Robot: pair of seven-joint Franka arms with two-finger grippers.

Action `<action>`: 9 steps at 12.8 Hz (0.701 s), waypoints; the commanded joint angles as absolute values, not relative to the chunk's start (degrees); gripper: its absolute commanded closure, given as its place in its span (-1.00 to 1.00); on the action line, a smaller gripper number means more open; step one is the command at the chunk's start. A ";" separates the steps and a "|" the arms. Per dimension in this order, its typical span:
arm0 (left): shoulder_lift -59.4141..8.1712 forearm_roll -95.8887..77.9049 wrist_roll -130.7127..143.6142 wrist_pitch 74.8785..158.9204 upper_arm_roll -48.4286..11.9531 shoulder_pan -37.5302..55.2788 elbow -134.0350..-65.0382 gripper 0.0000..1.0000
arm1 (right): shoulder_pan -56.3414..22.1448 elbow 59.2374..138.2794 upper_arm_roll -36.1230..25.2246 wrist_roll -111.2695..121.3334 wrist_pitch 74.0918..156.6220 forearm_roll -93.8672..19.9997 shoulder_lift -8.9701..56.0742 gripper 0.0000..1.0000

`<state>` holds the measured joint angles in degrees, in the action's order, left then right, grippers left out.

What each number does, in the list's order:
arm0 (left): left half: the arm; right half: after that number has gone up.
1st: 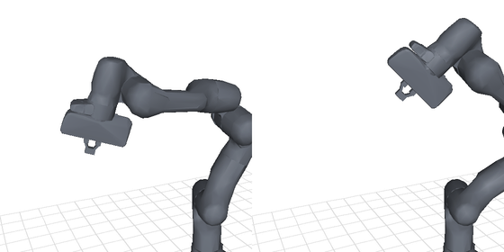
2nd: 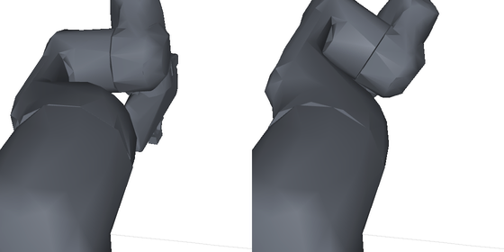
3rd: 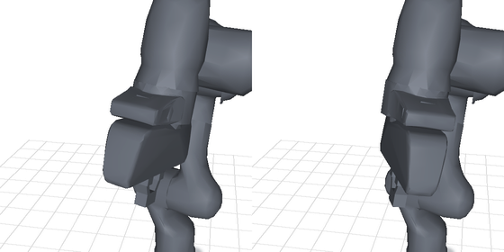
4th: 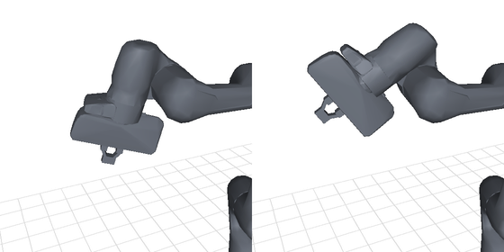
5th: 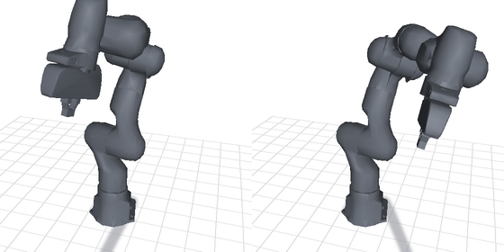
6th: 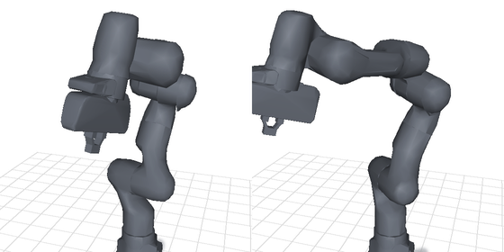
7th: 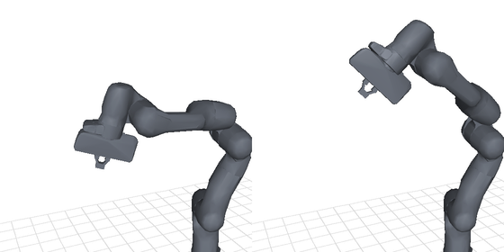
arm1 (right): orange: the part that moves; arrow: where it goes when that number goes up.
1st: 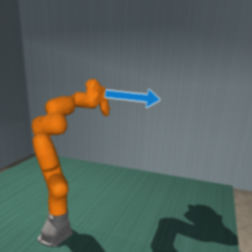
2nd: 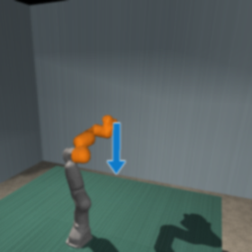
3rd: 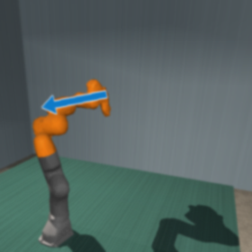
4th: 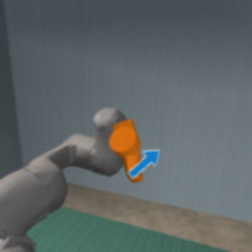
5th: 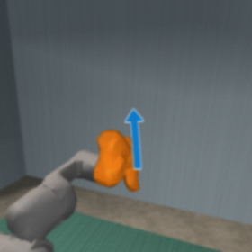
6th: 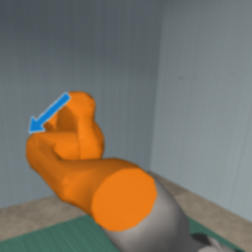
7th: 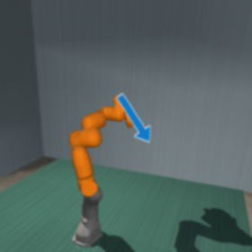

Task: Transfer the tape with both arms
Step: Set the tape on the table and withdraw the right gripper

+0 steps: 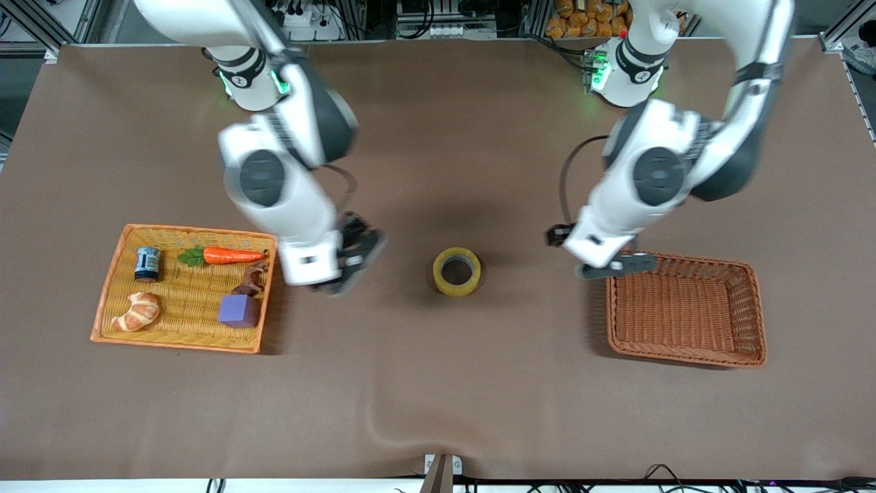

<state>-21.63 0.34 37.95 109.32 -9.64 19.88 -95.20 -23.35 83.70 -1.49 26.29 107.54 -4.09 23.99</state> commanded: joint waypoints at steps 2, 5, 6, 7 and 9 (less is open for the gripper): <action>-35.30 1.23 46.21 109.76 -8.97 27.40 -81.15 -1.00 | -10.22 92.09 -1.32 23.04 106.96 -3.87 13.92 -1.00; -40.41 1.41 48.25 119.76 -8.70 29.79 -80.24 -1.00 | -4.76 95.27 -1.23 12.61 103.99 -1.95 6.87 -1.00; -41.82 1.41 48.34 121.45 -8.70 30.40 -80.24 -1.00 | -3.62 95.27 -1.14 8.22 101.45 -0.80 5.46 -1.00; -43.05 1.49 48.43 122.94 -8.61 31.28 -80.33 -1.00 | -2.56 95.27 -1.14 4.26 99.42 -0.53 3.97 -1.00; -44.73 1.58 48.43 124.10 -8.61 31.81 -80.51 -1.00 | -0.80 95.10 -0.97 1.50 96.95 -0.62 1.94 -1.00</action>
<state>-43.04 0.36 47.35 123.69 -9.19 30.65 -82.33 -3.17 92.65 -2.49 5.30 97.94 -1.32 5.17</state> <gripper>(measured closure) 0.000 0.000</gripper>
